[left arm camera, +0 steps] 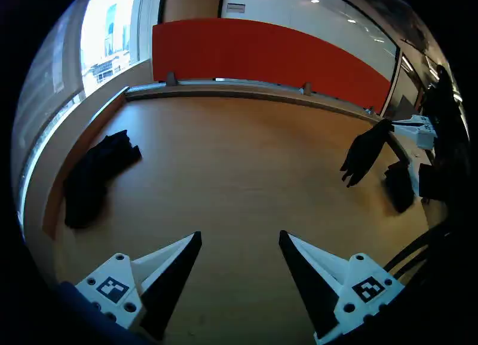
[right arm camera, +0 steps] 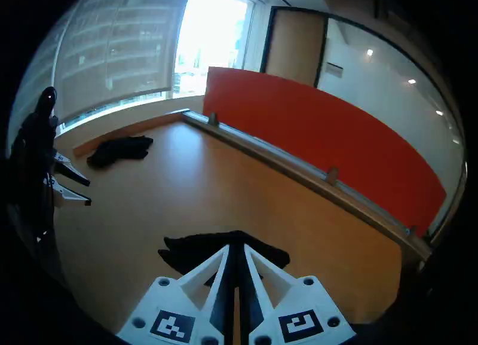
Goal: Fold towel
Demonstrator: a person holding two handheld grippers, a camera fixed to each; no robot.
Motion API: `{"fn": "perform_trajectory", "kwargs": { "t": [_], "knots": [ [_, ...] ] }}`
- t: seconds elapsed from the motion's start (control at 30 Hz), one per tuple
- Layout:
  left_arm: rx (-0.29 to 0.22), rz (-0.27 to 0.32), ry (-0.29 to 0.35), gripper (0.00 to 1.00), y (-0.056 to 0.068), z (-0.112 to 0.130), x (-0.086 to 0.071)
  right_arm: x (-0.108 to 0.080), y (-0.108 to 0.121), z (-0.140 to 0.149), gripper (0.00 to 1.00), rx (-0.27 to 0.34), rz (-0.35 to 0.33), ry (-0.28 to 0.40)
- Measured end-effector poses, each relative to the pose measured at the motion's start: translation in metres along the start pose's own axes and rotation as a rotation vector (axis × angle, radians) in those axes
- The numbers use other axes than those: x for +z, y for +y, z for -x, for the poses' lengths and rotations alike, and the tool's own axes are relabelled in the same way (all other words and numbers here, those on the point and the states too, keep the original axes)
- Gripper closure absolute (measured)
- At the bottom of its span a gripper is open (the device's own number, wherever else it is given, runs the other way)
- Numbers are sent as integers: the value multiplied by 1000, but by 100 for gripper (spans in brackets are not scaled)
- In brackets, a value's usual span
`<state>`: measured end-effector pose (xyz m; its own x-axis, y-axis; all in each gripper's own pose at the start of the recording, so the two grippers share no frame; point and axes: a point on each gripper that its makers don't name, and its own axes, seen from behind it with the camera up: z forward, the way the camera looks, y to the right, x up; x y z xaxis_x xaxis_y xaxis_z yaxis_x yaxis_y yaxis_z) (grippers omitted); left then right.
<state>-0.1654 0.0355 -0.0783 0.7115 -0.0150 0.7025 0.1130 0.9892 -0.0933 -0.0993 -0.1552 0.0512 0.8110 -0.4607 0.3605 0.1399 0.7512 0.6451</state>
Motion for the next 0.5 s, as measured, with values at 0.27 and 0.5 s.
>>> {"fn": "perform_trajectory", "kwargs": {
  "t": [0.27, 0.5],
  "knots": [
    [15, -4, -7, 3, 2, -1, 3, -18, 43, 14, 98, 25, 59, -13],
    [25, -5, -13, 4, 3, -2, 5, -32, 76, 25, 98, 41, 109, -21]
  ]
}}
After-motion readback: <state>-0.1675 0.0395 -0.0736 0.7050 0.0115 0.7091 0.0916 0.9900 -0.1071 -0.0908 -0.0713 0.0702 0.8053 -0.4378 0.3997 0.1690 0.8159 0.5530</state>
